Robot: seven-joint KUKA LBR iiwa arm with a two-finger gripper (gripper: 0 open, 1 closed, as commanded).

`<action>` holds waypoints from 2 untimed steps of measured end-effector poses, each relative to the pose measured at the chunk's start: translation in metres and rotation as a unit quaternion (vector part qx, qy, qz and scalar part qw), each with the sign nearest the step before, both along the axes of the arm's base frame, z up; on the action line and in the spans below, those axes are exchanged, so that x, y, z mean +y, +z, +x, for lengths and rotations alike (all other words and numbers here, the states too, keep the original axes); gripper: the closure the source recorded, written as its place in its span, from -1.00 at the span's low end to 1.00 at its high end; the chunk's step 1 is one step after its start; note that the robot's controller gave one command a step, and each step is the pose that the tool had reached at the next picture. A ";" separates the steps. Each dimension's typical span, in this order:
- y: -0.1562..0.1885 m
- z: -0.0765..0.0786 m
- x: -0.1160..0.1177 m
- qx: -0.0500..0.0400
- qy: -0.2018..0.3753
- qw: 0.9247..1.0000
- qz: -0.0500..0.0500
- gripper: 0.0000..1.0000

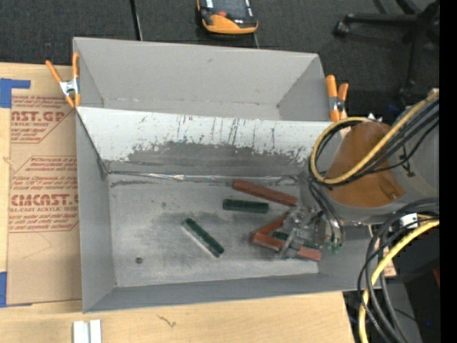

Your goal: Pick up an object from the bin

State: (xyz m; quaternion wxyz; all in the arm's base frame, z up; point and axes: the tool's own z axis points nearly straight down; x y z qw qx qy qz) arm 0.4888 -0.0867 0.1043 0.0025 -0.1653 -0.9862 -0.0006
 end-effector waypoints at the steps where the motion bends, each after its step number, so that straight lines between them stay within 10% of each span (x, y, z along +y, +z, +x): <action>1: 0.028 0.000 0.000 -0.001 0.000 1.000 0.000 1.00; 2: 0.046 0.000 0.000 -0.001 0.000 1.000 0.000 1.00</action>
Offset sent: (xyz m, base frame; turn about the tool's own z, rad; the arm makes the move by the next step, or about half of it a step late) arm -0.0001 -0.0001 0.0892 0.0000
